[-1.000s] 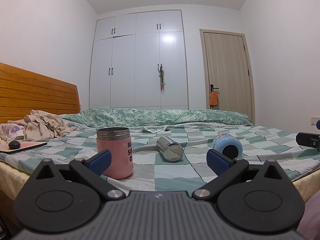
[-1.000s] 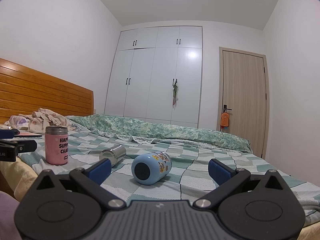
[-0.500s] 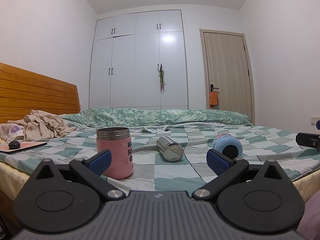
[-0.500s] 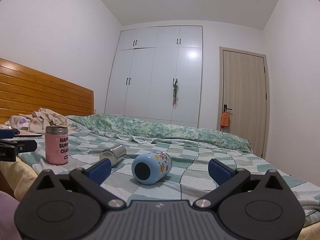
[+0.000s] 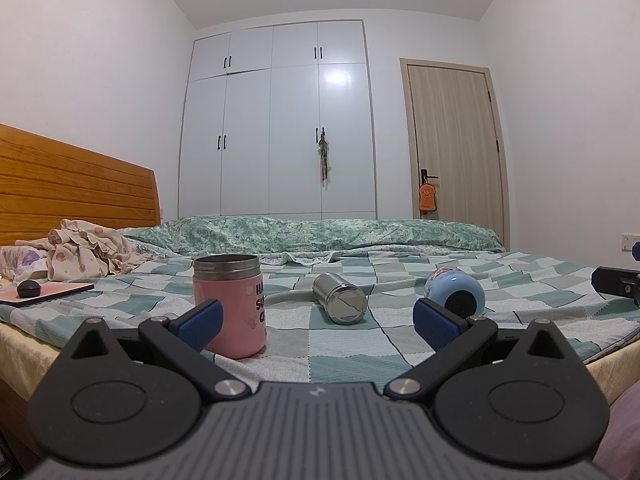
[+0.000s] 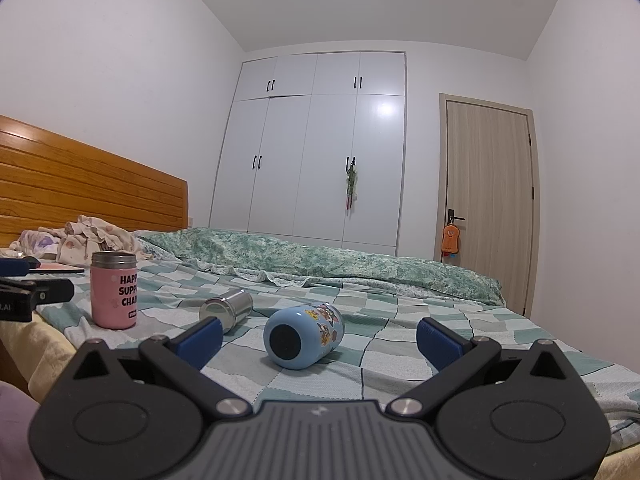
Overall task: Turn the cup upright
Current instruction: 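Move the left tool to the lying silver cup and close on it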
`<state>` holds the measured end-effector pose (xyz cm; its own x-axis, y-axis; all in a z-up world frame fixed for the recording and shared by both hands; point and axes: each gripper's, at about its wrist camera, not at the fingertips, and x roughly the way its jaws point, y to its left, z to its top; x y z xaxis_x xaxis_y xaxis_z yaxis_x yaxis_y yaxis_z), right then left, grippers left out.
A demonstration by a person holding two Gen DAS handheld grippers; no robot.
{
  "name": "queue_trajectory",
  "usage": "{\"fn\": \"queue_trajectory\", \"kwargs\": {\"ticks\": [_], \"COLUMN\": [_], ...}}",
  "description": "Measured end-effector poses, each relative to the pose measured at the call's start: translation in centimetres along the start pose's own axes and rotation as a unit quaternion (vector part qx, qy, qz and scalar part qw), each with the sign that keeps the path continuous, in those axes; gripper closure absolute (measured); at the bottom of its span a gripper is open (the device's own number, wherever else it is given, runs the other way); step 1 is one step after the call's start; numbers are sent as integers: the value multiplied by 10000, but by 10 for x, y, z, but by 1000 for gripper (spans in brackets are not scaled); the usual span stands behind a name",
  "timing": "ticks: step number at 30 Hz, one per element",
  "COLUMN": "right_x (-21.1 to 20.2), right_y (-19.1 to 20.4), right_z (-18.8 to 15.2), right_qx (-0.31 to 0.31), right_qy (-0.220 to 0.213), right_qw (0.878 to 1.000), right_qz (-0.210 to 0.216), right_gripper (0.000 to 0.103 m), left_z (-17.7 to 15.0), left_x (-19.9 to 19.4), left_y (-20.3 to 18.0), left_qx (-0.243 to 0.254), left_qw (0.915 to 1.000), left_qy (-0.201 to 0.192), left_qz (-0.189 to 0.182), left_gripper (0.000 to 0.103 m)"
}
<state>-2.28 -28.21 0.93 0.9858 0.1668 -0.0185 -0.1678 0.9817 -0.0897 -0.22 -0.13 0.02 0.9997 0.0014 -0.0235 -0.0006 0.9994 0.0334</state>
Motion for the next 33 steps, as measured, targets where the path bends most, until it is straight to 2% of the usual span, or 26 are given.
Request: {"fn": "queue_trajectory", "kwargs": {"ticks": [8, 14, 24, 33], "right_x": [3, 14, 69, 139], "right_y": [-2, -7, -17, -35], "right_z": [4, 10, 30, 50], "right_qx": [20, 19, 86, 157], "right_qy": [80, 129, 231, 362], "right_qw": [9999, 9995, 9981, 9961], "right_qz": [149, 304, 564, 787], "right_gripper": [0, 0, 0, 0], "left_z": [12, 29, 62, 93], "left_x": [8, 20, 68, 132], "left_y": [-7, -13, -22, -34], "left_qx": [-10, 136, 266, 292], "left_qw": [9997, 9997, 9993, 9979], "left_qy": [212, 166, 174, 487], "left_qz": [-95, -148, -184, -314], "left_gripper": [0, 0, 0, 0]}}
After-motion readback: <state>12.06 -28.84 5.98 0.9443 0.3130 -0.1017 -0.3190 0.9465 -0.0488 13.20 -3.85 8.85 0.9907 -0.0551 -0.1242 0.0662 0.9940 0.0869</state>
